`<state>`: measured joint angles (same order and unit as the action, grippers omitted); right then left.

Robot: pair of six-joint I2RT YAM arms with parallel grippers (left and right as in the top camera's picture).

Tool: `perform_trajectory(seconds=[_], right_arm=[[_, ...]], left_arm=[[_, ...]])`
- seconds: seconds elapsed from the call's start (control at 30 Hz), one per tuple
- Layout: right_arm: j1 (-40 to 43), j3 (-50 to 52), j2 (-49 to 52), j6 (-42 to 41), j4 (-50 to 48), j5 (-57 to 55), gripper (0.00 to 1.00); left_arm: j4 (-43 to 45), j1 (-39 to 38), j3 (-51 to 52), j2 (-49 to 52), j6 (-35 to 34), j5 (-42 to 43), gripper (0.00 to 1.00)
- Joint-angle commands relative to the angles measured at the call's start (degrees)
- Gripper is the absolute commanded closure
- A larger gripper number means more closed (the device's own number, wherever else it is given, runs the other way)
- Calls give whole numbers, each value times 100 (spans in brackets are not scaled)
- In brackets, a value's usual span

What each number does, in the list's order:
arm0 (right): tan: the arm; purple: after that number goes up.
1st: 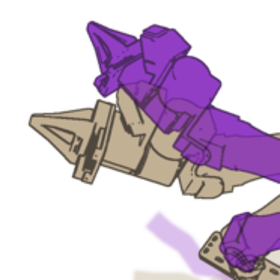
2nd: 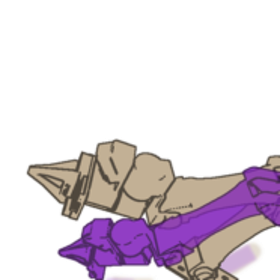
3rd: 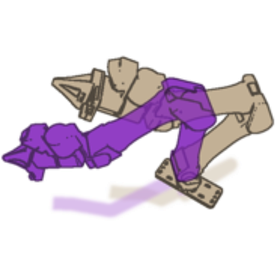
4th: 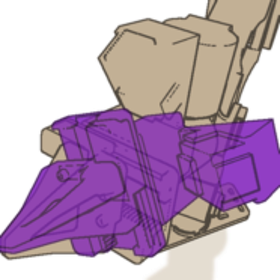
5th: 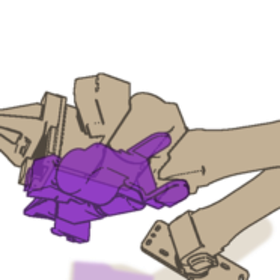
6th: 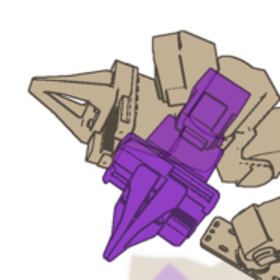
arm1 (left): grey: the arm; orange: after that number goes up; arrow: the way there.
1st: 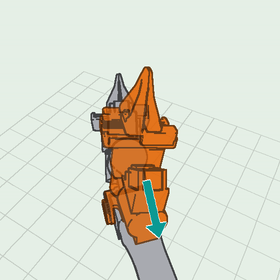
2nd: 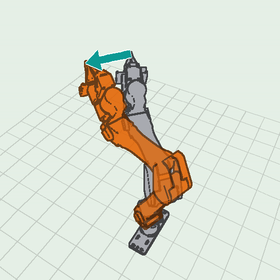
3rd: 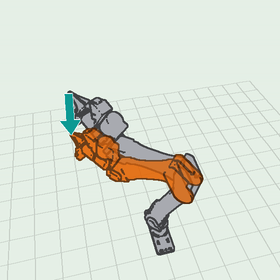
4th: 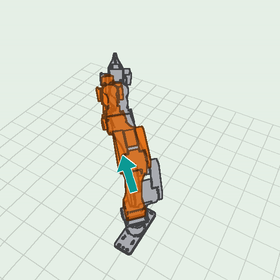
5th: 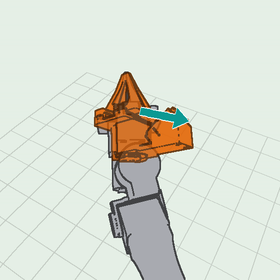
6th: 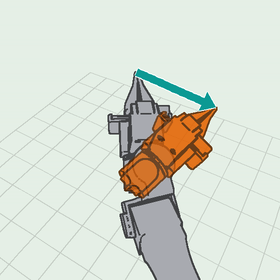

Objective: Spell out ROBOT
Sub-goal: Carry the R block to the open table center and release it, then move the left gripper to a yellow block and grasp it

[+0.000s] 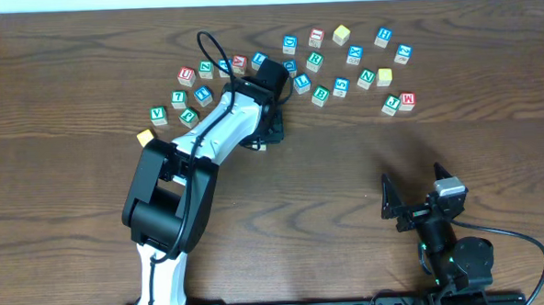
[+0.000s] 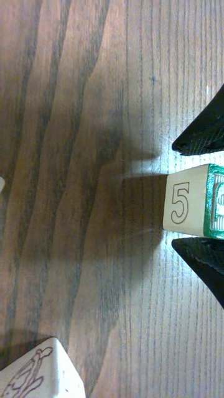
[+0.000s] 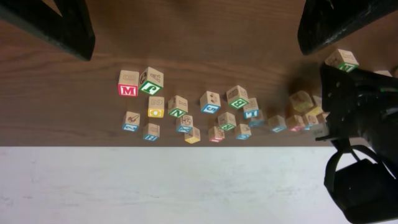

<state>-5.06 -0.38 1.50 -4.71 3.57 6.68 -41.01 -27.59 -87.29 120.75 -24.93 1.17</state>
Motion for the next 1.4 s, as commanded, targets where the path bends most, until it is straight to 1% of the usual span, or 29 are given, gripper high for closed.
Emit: perform_trajectory(seconds=[0.0, 0.2, 0.33, 0.43, 0.63, 0.77, 1.03, 1.37], right_arm=[[11, 7, -9, 31, 11, 55, 1], [11, 7, -9, 31, 11, 55, 1], [11, 7, -9, 31, 11, 55, 1], [11, 7, -9, 31, 13, 52, 1], [9, 7, -9, 31, 11, 55, 1], [11, 7, -9, 31, 11, 55, 1], [9, 7, -9, 31, 11, 55, 1], [11, 7, -9, 31, 13, 55, 1]], left_arm=[[-17, 11, -164, -284, 201, -22, 57], [-160, 210, -164, -903, 199, -83, 57], [-262, 568, -164, -1281, 197, -155, 57], [-328, 868, -164, -1362, 199, -232, 57], [-525, 1366, -118, -1360, 199, -232, 57], [-608, 1554, -103, -1360, 199, -232, 57], [-428, 1569, 184, -1226, 195, -313, 57], [-225, 1569, 212, -542, 197, -339, 57]])
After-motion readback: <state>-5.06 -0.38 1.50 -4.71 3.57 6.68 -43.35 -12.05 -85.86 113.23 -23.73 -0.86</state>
